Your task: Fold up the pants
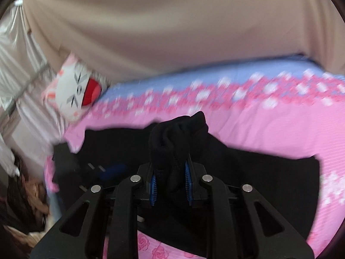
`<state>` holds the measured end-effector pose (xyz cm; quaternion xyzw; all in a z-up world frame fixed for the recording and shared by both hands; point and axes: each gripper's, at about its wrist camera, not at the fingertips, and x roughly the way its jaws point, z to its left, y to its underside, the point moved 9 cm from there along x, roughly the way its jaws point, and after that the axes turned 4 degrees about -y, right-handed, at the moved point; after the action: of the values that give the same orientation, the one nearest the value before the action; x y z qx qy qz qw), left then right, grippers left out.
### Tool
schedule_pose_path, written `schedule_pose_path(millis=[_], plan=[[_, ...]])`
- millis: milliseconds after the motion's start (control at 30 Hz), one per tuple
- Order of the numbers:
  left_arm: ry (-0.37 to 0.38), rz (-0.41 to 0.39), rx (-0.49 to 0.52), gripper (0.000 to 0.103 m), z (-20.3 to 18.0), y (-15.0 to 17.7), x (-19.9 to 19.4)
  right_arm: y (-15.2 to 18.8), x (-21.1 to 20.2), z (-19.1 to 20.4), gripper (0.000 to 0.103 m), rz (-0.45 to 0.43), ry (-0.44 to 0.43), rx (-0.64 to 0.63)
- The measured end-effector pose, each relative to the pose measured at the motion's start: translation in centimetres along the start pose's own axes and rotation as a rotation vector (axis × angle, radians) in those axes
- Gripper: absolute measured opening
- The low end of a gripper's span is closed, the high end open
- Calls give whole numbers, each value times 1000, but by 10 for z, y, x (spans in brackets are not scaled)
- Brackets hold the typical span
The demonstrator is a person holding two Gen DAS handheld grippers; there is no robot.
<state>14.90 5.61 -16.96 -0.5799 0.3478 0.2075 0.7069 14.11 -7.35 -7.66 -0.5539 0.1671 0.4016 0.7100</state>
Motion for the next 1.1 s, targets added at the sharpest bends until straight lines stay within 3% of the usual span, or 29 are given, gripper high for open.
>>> schedule_pose_path(millis=[133,267,333,400,467,567,633,733,800,833,867,900,933,967,1033,1100], plan=[[-67,8,-114,82,59,15,-14,39,54,6,20,113,-9,-18],[-102,13,-202,82,96,26,-20,56,74,8,20,136,29,-64],[-109,25,-229,82,105,32,-19,59,75,9,25,135,28,-77],[-88,31,-265,82,114,37,-19,60,70,17,44,134,1,-98],[-80,15,-331,82,132,41,-23,59,59,28,49,119,-33,-111],[-123,-8,-540,82,191,60,-44,52,26,43,65,38,-52,-144],[-178,-46,-776,82,256,82,-60,48,9,45,65,1,-41,-161],[-237,-50,-987,82,315,108,-56,43,-9,39,65,-28,-16,-160],[-184,15,-1052,80,328,115,-32,40,-15,35,65,-40,2,-157],[-221,-19,-1006,79,330,106,-33,40,-18,32,65,-42,6,-149],[-178,2,-985,65,324,98,-25,40,-22,29,65,-49,14,-142],[-102,13,-976,62,318,89,-14,39,-24,27,65,-55,21,-136],[-181,15,-943,48,319,82,-10,39,-26,25,65,-61,26,-130],[-217,24,-900,17,317,77,-6,40,-31,21,65,-71,38,-123],[-238,28,-897,14,313,69,-4,40,-41,10,65,-92,64,-100],[-243,-26,-841,13,304,51,-17,40,-53,-4,65,-115,93,-74]])
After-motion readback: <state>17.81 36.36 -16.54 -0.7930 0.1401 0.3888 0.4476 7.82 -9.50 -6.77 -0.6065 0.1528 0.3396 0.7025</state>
